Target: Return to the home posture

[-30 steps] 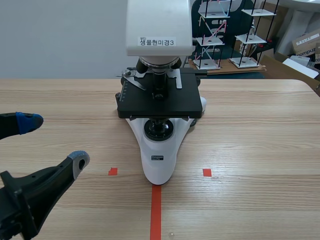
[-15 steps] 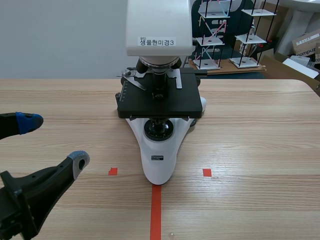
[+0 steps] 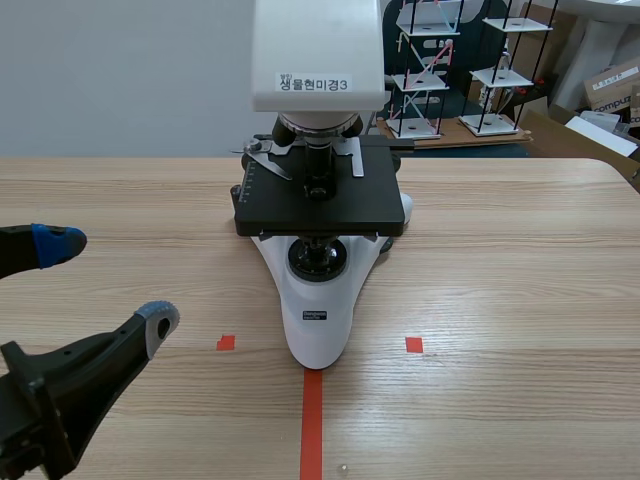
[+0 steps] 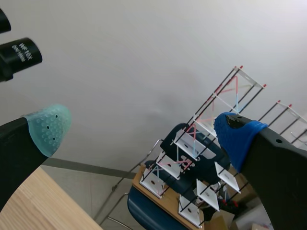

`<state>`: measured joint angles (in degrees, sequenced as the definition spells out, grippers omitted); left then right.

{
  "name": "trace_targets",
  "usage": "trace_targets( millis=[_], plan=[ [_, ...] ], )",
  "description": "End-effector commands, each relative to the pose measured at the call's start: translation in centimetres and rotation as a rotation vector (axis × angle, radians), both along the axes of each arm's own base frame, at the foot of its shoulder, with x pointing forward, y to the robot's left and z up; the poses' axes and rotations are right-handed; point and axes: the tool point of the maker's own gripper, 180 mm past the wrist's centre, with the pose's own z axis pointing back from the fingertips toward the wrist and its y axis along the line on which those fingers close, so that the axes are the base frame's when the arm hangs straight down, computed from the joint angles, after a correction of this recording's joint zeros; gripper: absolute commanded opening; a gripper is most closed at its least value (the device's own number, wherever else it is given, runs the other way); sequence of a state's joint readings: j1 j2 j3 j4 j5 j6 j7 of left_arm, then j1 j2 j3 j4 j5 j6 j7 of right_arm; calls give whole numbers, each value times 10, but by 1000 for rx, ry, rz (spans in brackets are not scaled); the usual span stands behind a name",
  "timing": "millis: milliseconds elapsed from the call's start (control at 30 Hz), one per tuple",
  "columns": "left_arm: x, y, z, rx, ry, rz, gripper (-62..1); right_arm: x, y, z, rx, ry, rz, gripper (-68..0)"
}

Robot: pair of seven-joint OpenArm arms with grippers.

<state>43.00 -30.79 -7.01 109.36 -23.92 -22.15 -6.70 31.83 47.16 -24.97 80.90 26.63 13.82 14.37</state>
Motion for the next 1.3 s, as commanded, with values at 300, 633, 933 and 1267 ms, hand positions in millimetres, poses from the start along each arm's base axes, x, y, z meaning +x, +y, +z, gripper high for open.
trace_targets(
  millis=[300, 633, 933, 1267],
  plan=[
    [1, -3, 8, -22, -20, -2, 14, -88, -3, -77, 73, 160, -34, 4],
    [1, -3, 8, -22, -20, -2, 14, -177, 4, -161, 183, 456, -29, 4],
    [1, -3, 8, -21, -20, -2, 14, -232, 21, -191, 262, 645, -1, 4],
    [1, -3, 7, -20, -18, -2, 14, -241, 27, -173, 269, 618, 25, 4]
  ],
)
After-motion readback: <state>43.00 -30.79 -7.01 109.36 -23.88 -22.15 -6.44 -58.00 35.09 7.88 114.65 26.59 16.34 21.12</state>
